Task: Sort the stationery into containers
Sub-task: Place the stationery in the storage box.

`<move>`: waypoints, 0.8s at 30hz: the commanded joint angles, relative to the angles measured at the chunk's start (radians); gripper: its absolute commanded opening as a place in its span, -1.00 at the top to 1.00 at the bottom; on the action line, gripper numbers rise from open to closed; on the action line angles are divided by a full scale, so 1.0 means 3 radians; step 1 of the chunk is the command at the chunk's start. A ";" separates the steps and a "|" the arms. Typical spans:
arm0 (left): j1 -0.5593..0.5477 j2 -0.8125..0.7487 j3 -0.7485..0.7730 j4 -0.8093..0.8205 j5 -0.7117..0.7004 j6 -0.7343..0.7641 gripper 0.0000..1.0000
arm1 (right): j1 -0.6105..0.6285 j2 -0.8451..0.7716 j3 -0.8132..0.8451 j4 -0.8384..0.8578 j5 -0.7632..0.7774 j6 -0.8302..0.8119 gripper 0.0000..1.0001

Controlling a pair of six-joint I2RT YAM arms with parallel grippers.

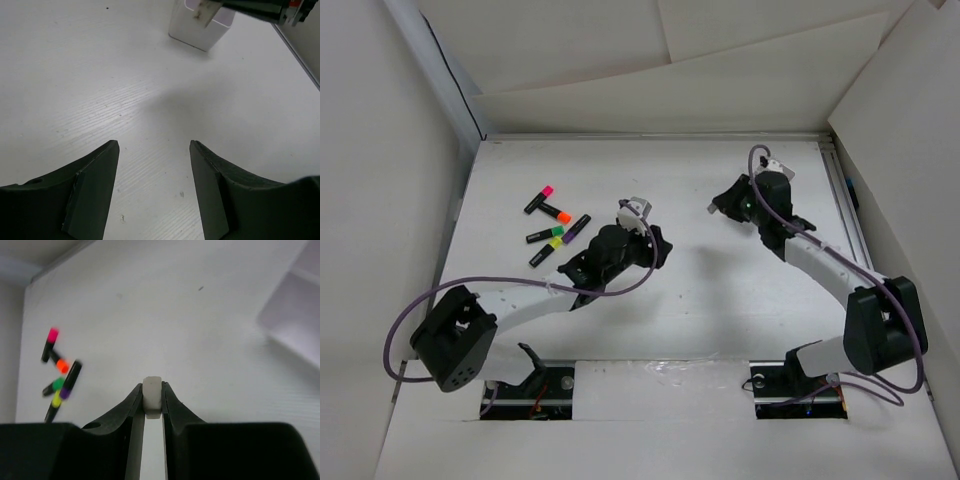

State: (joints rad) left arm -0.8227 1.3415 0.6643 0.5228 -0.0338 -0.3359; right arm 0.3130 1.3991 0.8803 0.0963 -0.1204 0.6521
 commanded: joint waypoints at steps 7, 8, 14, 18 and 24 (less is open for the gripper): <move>0.0170 -0.0416 -0.0036 -0.0270 -0.0112 -0.0292 -0.08 | -0.0404 0.0261 0.0686 -0.0331 0.1638 -0.0149 0.84; 0.0170 -0.0417 -0.0067 -0.0270 -0.0112 -0.0292 -0.08 | -0.0440 0.0311 0.0721 -0.0331 0.1806 -0.0149 0.84; 0.0170 -0.0549 -0.0107 -0.0204 0.0118 -0.0358 -0.08 | -0.0440 0.0741 0.1100 -0.0468 0.2211 -0.0215 0.82; 0.0170 -0.0580 -0.0108 -0.0234 0.0118 -0.0389 -0.08 | -0.0440 0.0910 0.1182 -0.0536 0.2390 -0.0215 0.82; 0.0170 -0.0611 -0.0108 -0.0280 0.0000 -0.0460 -0.08 | -0.0440 0.0976 0.1182 -0.0536 0.2549 -0.0215 0.68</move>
State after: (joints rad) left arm -0.7708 1.1934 0.6346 0.4274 -0.0200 -0.4511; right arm 0.1799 1.7027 1.1938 -0.0757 0.5804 0.5980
